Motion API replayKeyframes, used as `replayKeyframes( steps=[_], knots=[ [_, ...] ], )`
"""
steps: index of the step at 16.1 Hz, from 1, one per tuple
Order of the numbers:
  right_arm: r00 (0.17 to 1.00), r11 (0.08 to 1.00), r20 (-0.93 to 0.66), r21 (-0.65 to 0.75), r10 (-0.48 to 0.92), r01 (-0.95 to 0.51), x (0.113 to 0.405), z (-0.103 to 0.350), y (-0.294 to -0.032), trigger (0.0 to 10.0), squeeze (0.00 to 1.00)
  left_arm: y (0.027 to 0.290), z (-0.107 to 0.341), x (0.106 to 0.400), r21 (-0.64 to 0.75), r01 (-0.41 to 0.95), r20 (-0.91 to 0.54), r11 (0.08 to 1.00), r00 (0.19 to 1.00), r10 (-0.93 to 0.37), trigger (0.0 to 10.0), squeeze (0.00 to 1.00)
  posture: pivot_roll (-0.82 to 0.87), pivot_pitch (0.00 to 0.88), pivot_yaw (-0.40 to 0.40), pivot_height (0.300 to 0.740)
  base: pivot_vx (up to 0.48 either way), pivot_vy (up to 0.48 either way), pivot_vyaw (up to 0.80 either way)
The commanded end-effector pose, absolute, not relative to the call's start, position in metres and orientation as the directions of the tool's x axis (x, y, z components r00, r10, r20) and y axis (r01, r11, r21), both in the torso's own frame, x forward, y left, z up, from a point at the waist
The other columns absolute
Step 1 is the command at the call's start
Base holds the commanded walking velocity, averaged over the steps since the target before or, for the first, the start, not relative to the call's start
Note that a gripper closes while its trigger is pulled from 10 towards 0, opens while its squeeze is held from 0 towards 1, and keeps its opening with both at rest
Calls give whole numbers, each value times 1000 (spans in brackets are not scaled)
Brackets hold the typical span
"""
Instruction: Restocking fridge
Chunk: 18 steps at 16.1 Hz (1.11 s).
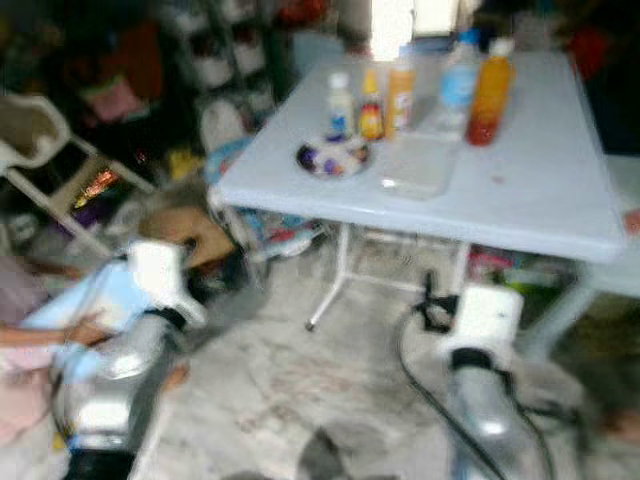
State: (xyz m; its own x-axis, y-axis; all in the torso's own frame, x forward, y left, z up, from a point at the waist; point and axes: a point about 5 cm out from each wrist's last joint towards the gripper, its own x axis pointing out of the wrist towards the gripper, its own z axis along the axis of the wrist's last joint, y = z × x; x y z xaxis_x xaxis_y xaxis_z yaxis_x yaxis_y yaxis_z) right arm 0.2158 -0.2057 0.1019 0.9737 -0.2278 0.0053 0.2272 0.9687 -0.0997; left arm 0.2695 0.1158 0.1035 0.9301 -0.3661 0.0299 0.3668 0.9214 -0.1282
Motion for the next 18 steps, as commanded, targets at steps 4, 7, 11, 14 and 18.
replayKeyframes(
  steps=[4,7,11,14,18],
  knots=[
    [977,965,39,-148,-211,214,218,113,-203,10000,0,117,101,270,-101,388,-8,916,920,-391,10000,0,-113,0,90,740,198,0,0],
    [990,977,32,-162,-137,141,229,115,-197,10000,0,120,100,266,-123,334,-13,935,941,-338,10000,0,-69,0,12,740,0,0,0],
    [999,985,29,-168,-44,48,249,119,-190,10000,0,125,98,254,-153,245,-29,957,967,-252,10000,0,4,0,-60,740,0,0,0],
    [1000,986,25,-163,-15,19,244,118,-184,10000,0,122,100,243,-127,292,-33,948,954,-298,10000,0,8,0,-48,740,0,0,0],
    [990,975,-12,-176,-141,137,232,108,-199,10000,0,121,93,241,-88,342,-59,935,936,-348,10000,0,2,0,19,740,0,0,0]
  ],
)
